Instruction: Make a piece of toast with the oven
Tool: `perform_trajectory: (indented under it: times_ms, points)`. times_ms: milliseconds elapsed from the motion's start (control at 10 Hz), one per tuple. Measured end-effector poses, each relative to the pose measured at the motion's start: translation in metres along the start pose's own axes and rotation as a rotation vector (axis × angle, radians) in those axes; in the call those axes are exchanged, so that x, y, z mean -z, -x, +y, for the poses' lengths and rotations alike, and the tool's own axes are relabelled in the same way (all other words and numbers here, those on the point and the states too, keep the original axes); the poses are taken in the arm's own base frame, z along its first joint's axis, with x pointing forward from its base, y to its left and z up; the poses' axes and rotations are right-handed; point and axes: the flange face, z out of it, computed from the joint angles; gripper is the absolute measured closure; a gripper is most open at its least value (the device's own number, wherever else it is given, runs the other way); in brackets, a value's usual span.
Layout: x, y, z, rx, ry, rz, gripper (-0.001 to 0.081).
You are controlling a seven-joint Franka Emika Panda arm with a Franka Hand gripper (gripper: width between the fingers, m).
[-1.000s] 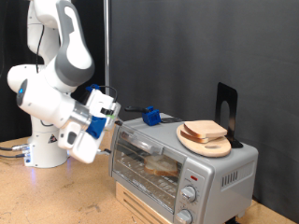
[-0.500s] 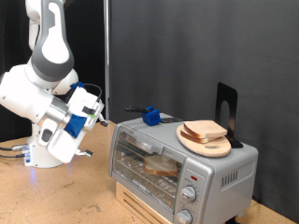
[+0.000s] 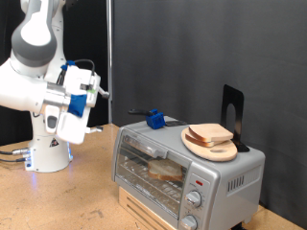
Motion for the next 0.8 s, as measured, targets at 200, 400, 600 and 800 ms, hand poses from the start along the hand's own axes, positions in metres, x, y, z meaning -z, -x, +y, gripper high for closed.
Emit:
perform_trajectory:
  times_ms: [200, 400, 600, 800]
  points:
    - [0.015, 0.012, -0.024, -0.009, -0.041, 0.021, -0.0001]
    - [0.032, 0.025, -0.046, -0.02, -0.031, 0.02, -0.0001]
    - [0.046, 0.038, -0.056, -0.047, 0.035, -0.012, -0.0001]
    - [0.049, 0.041, -0.053, -0.088, 0.075, -0.031, -0.0001]
